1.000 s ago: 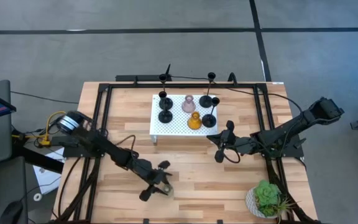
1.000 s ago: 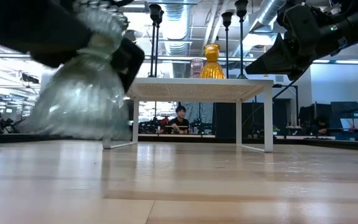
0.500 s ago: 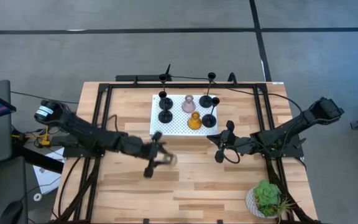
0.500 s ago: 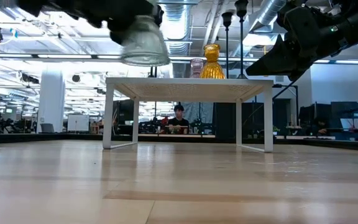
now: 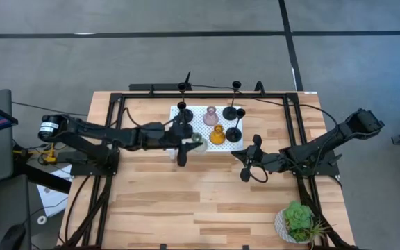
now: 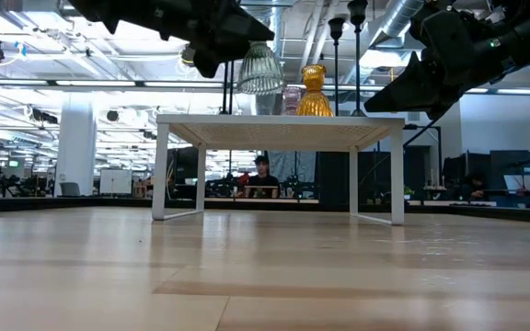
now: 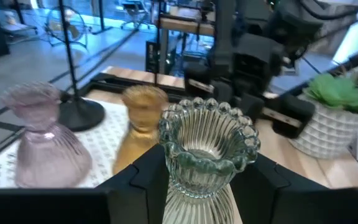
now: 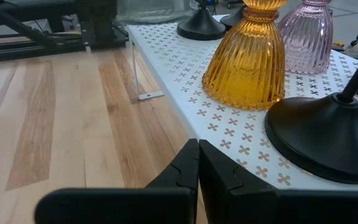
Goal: Pick & Place candle stick holders
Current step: Put the green candle holder on the shelf
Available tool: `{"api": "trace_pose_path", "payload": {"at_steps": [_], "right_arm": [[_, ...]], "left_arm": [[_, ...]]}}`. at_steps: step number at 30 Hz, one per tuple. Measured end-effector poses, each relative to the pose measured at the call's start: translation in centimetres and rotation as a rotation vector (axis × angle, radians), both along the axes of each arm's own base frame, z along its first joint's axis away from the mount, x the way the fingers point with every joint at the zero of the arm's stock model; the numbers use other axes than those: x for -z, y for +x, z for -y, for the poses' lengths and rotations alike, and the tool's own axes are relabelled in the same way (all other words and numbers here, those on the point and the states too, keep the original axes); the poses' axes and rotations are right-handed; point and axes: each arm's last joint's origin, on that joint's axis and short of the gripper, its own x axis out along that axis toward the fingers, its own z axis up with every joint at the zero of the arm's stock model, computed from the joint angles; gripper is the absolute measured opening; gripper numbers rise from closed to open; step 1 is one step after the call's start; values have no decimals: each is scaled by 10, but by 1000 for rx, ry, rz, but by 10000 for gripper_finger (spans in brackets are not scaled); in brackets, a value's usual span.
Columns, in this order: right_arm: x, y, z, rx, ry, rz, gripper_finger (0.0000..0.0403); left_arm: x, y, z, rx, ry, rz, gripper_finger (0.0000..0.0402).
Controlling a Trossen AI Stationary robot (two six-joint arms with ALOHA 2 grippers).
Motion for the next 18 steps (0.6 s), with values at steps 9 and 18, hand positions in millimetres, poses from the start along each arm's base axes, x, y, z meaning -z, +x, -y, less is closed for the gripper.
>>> {"api": "trace_pose_path", "payload": {"at_steps": [9,18], "right_arm": [[1,0,0,1,-4,-12,0],[2,-1,0,1,-6,-17,0]], "left_arm": [[9,25,-14,-95,-21,-56,145],[22,34,-27,-177,-49,-100,145]]}}
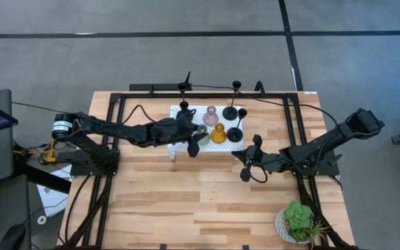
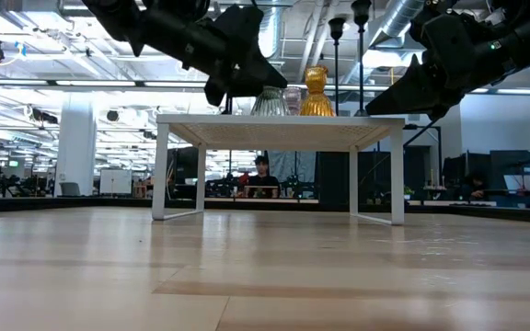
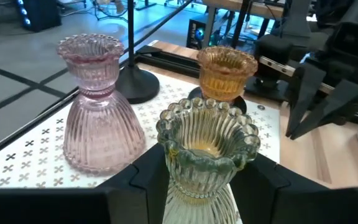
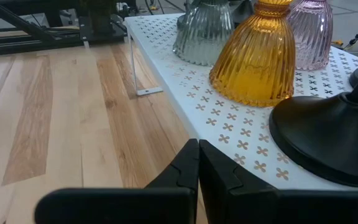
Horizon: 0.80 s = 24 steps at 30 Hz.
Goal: Pick & Place candle stick holders
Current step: Put the green candle holder on the shelf
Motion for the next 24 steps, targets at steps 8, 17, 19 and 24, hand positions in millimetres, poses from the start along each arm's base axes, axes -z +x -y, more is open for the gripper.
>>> {"api": "trace_pose_path", "payload": {"at_steps": [8,17,19,24], "right_arm": [[0,0,0,0,0,-1,0],[0,0,0,0,-1,-1,0],[0,0,0,0,0,-1,0],[0,0,0,0,0,-1,0]], "left_arm": [[0,0,0,-1,0,0,148],[0,0,0,1,0,-3,175],[0,0,0,1,0,-3,176],[0,0,0,1,1,0,173]]}}
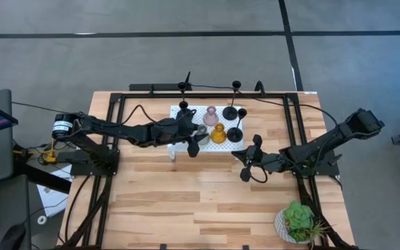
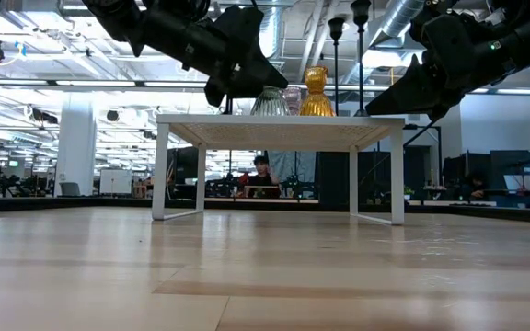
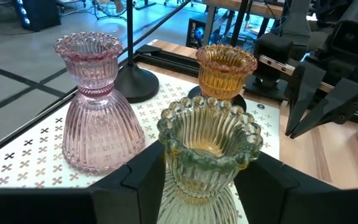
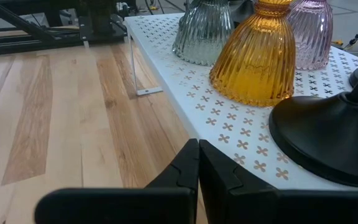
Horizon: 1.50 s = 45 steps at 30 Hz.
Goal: Pick & Place candle stick holders
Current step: Put the green candle holder on the shelf
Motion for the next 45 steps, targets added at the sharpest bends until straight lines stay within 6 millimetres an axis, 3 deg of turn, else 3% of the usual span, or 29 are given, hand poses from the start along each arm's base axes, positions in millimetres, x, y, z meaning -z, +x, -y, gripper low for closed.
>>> {"api": "trace_pose_path", "payload": {"at_steps": [19,35,45], "right_arm": [[0,0,0,0,0,0,0],[2,-1,0,1,-8,-26,0],[2,-1,0,1,-8,-26,0]], "left_arm": [[-1,0,0,0,2,15,180],[-1,0,1,3,1,10,287],[0,1,9,29,0,5,288]]}}
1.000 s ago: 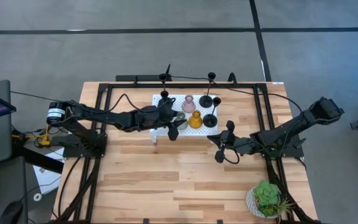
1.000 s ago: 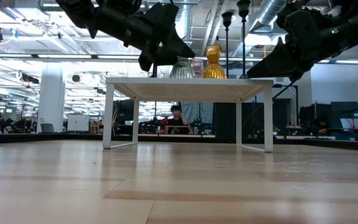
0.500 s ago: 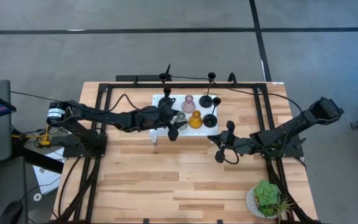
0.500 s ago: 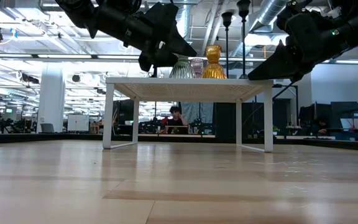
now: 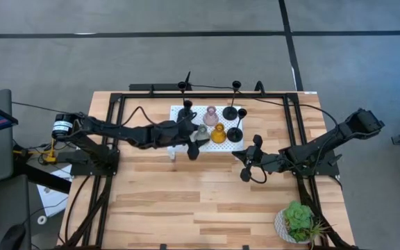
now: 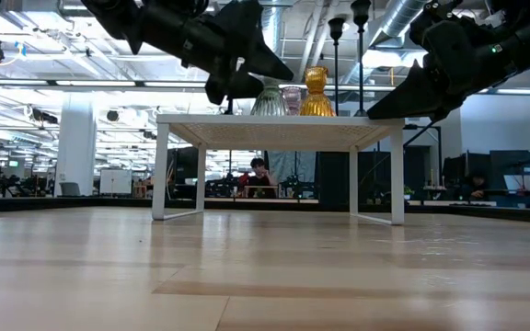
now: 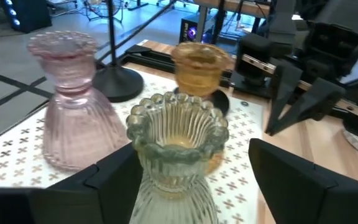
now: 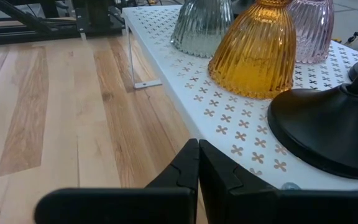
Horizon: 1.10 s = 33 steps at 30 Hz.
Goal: Pick & Place candle stick holders
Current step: Put the green candle holder on the shelf
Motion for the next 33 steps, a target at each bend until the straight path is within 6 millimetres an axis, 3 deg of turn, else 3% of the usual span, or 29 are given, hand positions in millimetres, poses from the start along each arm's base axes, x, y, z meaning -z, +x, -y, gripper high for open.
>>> {"api": "trace_pose_path", "payload": {"at_steps": [8,16,24,33], "right_arm": [[0,0,0,0,0,0,0],[0,0,0,0,0,0,0],[0,0,0,-1,-1,0,0],[0,0,0,0,0,0,0]], "left_arm": [[-2,-4,9,30,4,-19,272],[-12,-23,9,-33,10,-68,251],[-24,-35,29,39,33,-39,231],[-29,-46,53,-28,141,-57,200]]}}
